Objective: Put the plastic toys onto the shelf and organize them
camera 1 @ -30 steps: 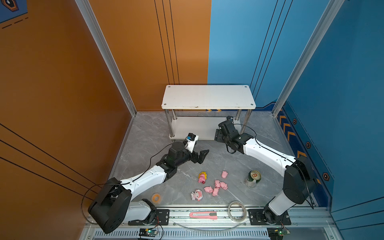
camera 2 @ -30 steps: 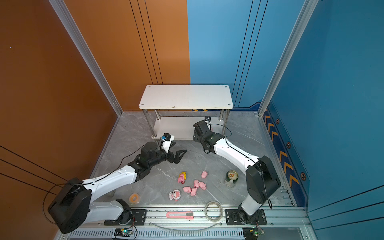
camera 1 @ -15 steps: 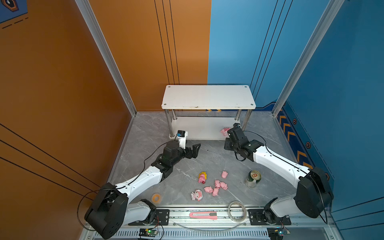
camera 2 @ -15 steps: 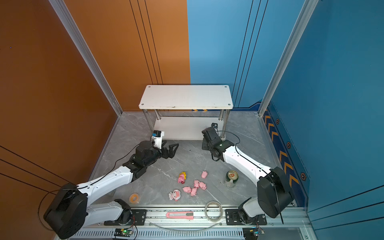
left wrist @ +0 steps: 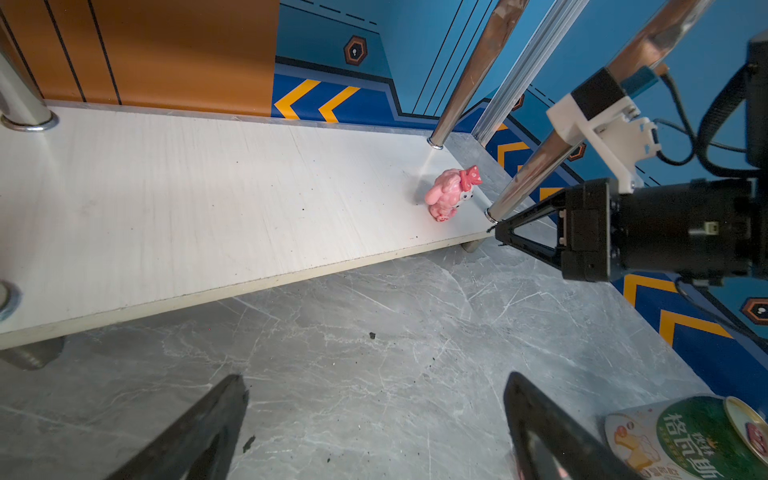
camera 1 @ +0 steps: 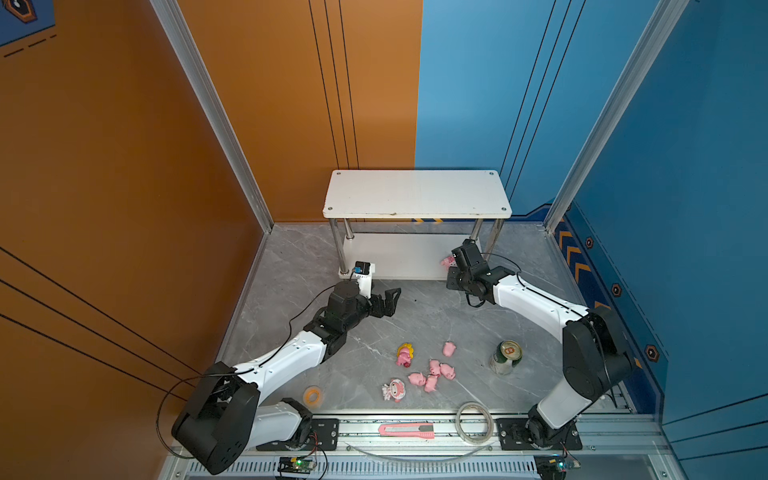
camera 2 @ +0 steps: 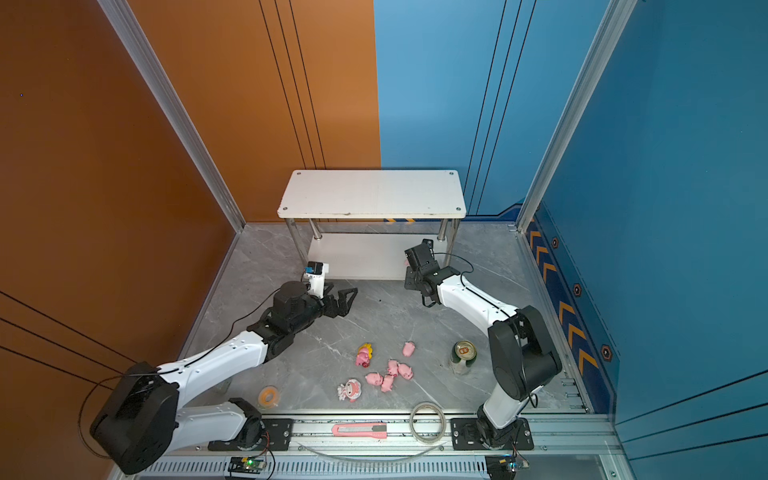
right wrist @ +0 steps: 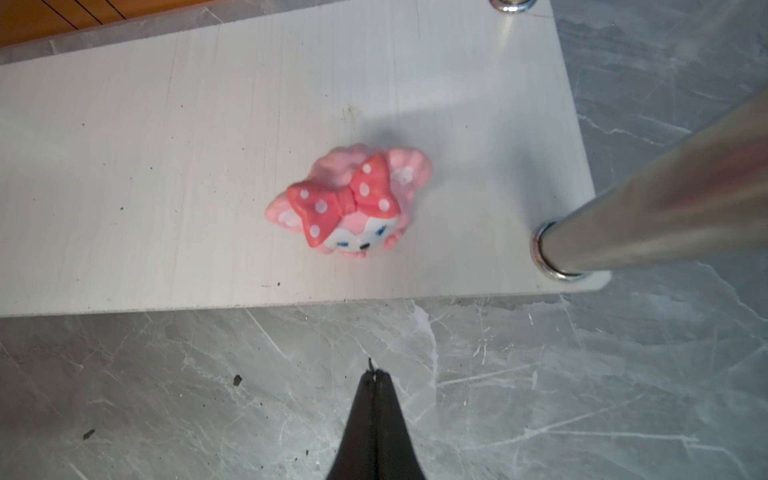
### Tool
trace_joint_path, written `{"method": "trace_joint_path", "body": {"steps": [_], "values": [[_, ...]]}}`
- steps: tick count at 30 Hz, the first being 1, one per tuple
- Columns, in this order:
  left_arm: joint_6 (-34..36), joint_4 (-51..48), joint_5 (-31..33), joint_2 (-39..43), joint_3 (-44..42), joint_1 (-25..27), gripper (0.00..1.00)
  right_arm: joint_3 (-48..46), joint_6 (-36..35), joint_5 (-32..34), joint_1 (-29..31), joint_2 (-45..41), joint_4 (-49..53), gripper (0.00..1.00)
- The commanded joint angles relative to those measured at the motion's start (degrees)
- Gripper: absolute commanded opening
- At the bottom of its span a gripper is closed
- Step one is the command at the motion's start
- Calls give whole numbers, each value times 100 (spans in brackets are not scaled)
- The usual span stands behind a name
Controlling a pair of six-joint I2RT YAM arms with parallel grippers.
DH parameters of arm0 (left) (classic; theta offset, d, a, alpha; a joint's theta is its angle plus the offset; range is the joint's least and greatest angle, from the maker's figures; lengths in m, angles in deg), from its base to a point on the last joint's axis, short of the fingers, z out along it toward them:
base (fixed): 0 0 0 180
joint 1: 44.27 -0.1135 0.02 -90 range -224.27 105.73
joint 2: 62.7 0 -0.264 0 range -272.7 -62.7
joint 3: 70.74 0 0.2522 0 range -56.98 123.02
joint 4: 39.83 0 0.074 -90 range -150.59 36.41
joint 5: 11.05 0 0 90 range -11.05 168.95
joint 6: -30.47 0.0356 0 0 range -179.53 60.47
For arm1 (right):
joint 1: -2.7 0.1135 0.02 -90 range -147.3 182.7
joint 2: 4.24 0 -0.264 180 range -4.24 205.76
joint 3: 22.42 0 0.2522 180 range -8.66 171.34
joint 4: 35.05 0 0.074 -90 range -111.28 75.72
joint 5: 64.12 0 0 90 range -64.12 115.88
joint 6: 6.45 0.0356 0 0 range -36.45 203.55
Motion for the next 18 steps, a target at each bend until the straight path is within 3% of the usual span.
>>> {"method": "trace_joint_path", "body": {"steps": [1, 18], "values": [[62, -93, -56, -41, 70, -57, 98, 245, -85, -48, -26, 190, -159, 0], [37, -96, -207, -219, 200, -90, 98, 725, -49, -69, -66, 725, -262, 0]]}}
